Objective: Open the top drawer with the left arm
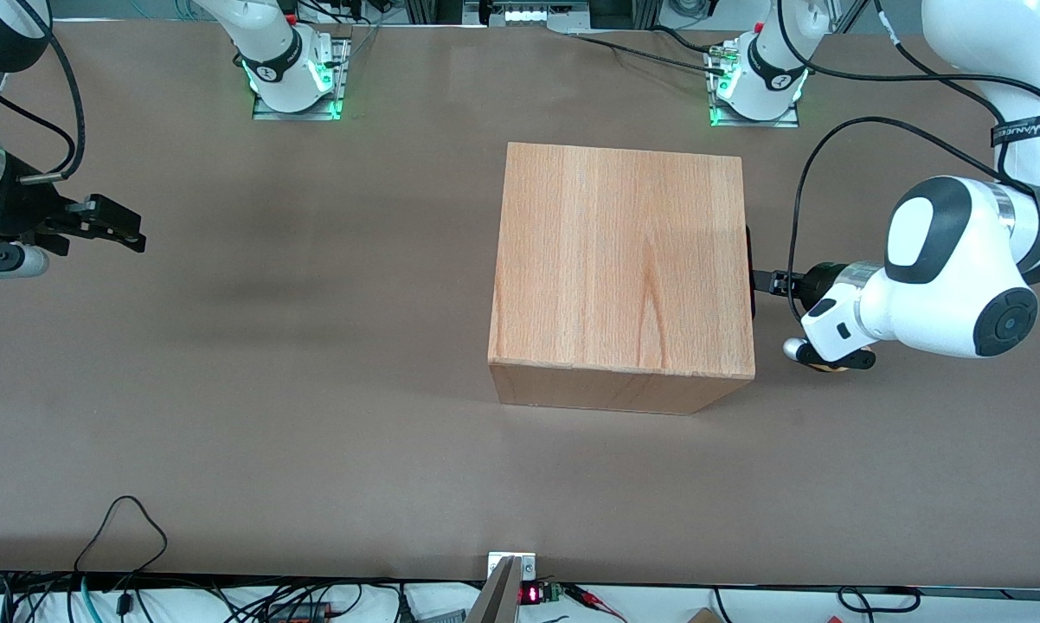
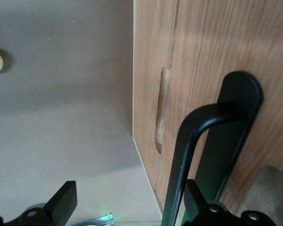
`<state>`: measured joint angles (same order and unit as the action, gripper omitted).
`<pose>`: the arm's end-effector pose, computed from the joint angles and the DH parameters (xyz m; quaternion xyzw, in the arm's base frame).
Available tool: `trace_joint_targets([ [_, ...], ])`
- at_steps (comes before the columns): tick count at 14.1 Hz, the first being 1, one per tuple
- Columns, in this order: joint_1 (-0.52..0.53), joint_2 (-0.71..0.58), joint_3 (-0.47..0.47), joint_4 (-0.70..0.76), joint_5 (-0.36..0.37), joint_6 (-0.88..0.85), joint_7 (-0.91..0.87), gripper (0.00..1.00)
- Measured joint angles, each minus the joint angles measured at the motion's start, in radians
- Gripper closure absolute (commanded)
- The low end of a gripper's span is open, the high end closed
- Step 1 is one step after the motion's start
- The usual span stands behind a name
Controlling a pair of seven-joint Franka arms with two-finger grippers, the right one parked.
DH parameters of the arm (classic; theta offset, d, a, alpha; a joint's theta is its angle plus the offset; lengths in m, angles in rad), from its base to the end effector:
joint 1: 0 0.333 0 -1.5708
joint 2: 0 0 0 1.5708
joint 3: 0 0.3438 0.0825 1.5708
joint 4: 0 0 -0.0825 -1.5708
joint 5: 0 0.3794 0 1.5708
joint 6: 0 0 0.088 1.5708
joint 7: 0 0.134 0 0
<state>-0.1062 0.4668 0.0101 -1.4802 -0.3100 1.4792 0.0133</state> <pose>0.6250 -0.1045 0.3870 0.9612 -0.0307 -0.2350 0.1409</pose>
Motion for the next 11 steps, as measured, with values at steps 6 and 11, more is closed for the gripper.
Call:
trace_joint_targets([
  [6, 0.004, 0.030, 0.000, 0.001, -0.013, 0.002, 0.000, 0.00],
  [11, 0.018, 0.031, 0.004, 0.001, -0.013, 0.008, 0.000, 0.00],
])
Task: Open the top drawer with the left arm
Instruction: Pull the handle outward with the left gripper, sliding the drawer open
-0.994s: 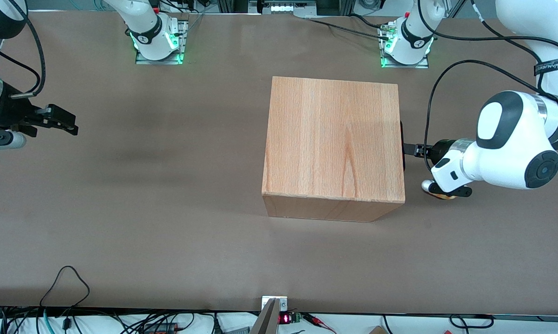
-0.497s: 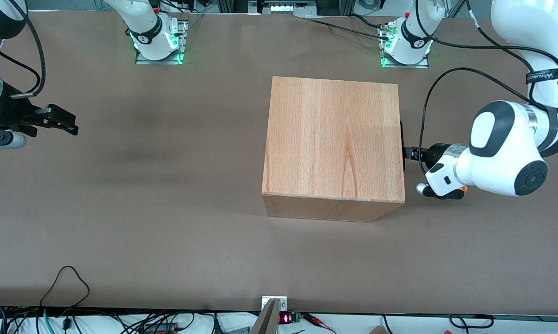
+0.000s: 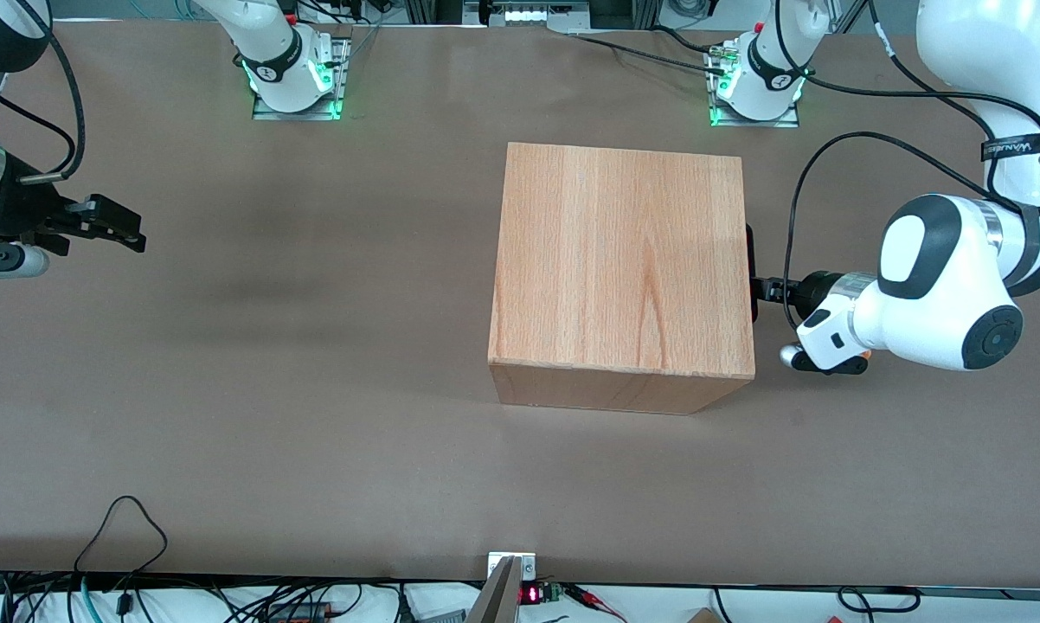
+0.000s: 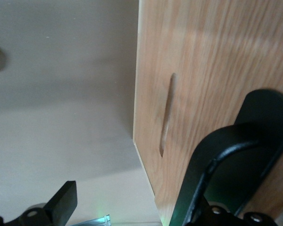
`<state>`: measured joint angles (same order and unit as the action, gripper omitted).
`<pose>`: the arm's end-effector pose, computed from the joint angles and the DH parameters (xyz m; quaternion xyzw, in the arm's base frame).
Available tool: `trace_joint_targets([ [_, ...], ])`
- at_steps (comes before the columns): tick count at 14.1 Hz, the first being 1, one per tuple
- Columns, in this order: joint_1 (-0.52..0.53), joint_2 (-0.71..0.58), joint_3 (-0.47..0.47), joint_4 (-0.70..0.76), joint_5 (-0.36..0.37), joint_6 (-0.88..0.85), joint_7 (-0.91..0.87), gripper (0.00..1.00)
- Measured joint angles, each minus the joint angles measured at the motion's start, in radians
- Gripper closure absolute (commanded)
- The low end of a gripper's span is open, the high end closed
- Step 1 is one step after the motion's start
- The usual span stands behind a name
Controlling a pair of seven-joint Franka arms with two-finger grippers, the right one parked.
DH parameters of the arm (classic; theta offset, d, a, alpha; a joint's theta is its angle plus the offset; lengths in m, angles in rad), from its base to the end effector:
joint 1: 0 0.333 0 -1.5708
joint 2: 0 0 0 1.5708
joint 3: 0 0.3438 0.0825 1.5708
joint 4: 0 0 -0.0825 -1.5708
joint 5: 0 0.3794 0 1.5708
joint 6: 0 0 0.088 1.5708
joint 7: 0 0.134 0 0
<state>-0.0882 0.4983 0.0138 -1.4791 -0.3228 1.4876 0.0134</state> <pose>0.6301 -0.0931 0.3681 0.9583 -0.0162 -0.2440 0.1479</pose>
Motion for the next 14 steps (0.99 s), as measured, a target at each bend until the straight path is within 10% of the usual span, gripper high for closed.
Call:
trace_joint_targets([
  [14, 0.174, 0.012, 0.012, 0.023, 0.055, -0.007, 0.019, 0.00],
])
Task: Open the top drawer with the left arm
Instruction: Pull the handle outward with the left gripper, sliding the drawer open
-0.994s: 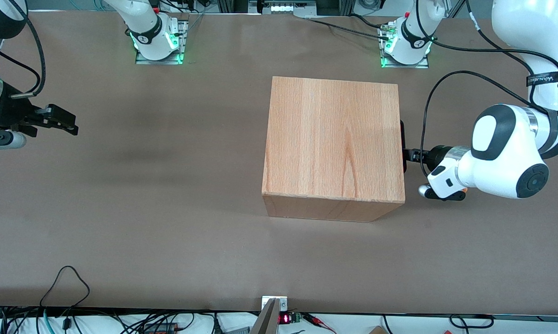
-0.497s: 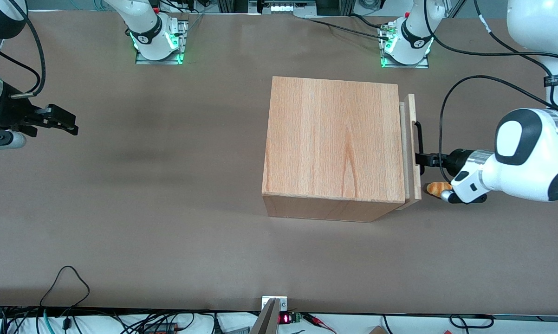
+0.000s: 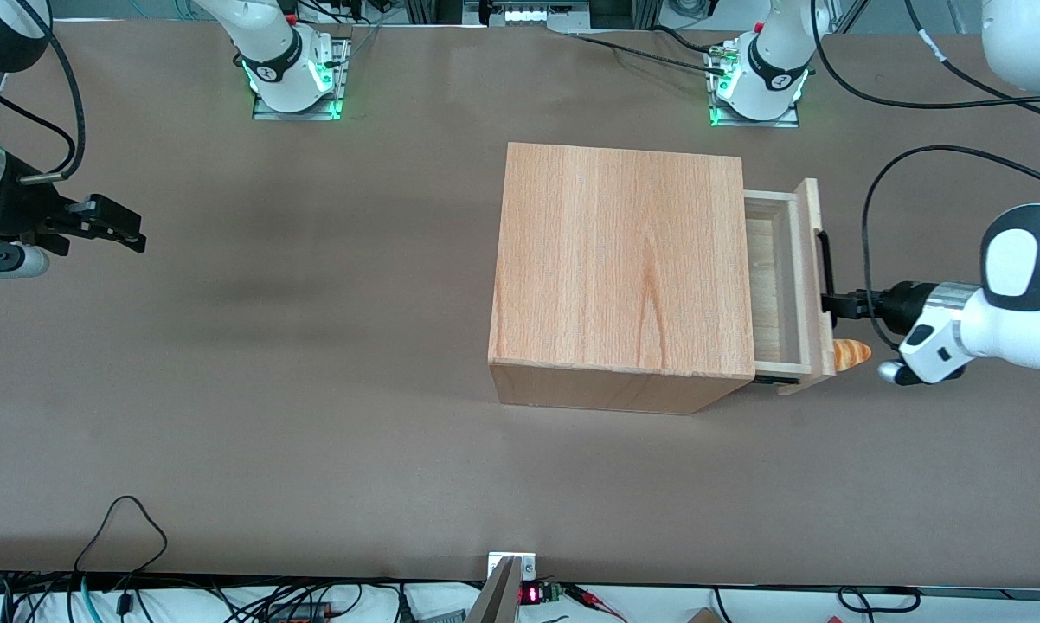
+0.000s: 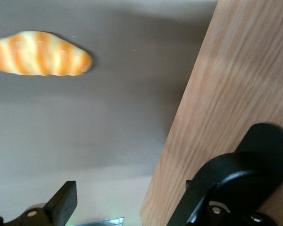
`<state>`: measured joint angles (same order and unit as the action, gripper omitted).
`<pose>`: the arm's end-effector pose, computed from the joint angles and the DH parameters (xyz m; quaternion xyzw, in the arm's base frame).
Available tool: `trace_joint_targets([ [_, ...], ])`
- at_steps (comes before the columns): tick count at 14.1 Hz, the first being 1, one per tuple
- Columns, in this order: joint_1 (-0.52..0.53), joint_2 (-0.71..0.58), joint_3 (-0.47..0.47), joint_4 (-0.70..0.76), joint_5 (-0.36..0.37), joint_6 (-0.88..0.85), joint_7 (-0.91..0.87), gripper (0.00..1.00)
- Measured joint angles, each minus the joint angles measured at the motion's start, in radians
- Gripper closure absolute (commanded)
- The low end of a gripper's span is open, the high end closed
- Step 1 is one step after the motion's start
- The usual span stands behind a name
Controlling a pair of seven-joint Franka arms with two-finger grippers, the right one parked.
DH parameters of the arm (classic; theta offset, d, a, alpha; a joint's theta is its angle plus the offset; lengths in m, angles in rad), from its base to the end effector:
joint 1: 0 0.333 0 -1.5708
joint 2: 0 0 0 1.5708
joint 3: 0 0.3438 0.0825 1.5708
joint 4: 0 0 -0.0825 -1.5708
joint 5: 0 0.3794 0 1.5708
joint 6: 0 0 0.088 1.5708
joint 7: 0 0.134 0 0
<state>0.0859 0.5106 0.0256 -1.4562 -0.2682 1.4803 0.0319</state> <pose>0.6393 0.0313 0.3671 0.9611 0.0585 -0.2291 0.1425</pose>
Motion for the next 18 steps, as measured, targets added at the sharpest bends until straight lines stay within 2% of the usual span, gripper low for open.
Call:
trace_joint_targets([
  [12, 0.123, 0.009, 0.002, 0.020, 0.027, 0.004, 0.040, 0.00],
  [18, 0.151, 0.015, 0.002, 0.025, 0.028, 0.015, 0.071, 0.00],
])
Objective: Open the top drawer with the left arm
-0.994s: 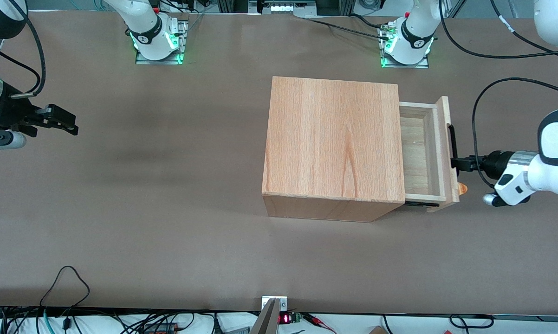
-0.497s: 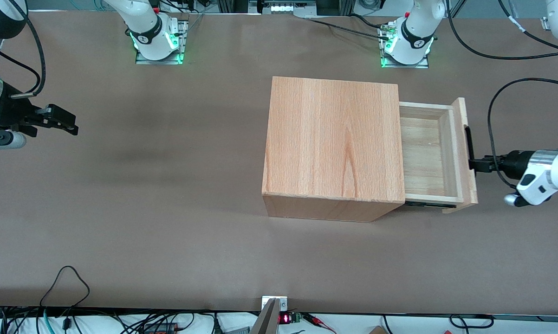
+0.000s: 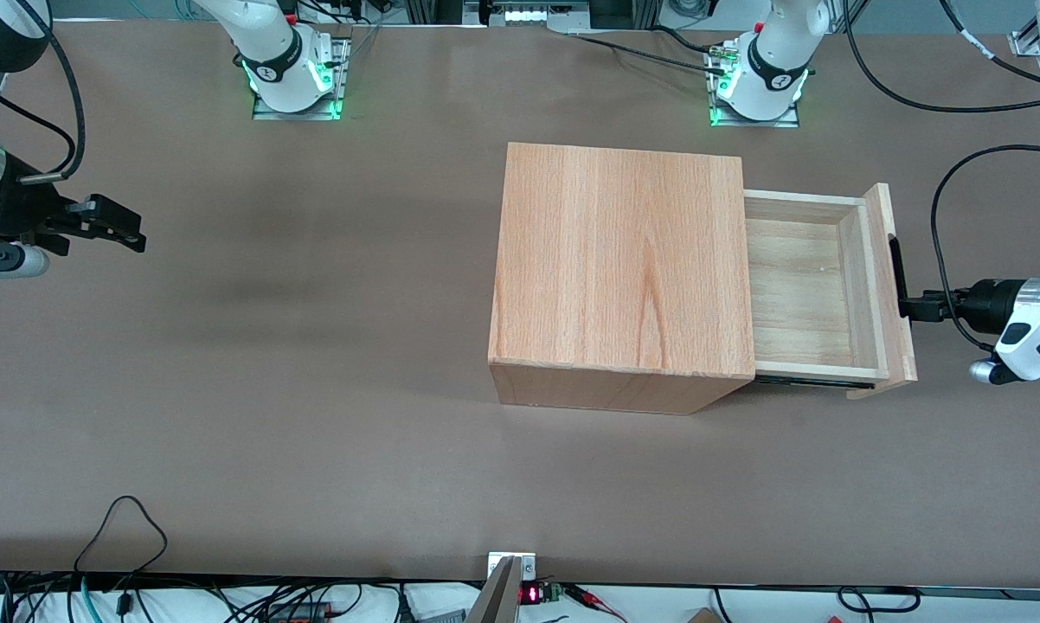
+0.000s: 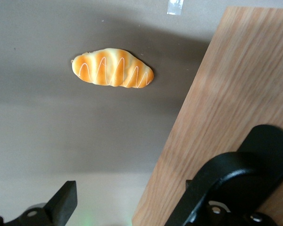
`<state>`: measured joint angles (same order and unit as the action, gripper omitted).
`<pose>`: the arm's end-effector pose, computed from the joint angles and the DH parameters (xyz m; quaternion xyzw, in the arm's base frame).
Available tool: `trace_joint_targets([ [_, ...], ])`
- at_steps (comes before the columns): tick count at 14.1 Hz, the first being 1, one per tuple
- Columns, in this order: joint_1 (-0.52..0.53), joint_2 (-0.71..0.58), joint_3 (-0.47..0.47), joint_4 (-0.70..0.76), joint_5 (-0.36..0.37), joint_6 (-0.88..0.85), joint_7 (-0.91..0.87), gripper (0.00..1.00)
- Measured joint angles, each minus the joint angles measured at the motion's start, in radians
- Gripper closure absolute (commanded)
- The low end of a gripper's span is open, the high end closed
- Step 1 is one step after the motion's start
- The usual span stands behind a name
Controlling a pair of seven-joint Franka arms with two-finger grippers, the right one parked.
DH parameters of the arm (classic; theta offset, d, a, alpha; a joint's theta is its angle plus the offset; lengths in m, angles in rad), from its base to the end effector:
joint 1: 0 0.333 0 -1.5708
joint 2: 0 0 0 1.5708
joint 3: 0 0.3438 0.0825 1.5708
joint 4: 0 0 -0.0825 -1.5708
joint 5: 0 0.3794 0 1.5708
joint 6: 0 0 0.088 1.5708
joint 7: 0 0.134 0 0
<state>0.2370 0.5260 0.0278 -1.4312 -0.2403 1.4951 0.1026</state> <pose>0.6338 0.1343 0.3665 0.9626 0.0966 -0.2032 0.1509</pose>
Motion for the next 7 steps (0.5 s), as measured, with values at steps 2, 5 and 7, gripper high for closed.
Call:
trace_joint_targets([
  [2, 0.008, 0.007, 0.000, 0.009, 0.000, 0.001, 0.010, 0.00],
  [5, 0.011, 0.009, -0.001, 0.014, 0.000, 0.000, 0.016, 0.00],
  [7, 0.011, 0.010, -0.002, 0.017, 0.001, 0.000, 0.016, 0.00],
])
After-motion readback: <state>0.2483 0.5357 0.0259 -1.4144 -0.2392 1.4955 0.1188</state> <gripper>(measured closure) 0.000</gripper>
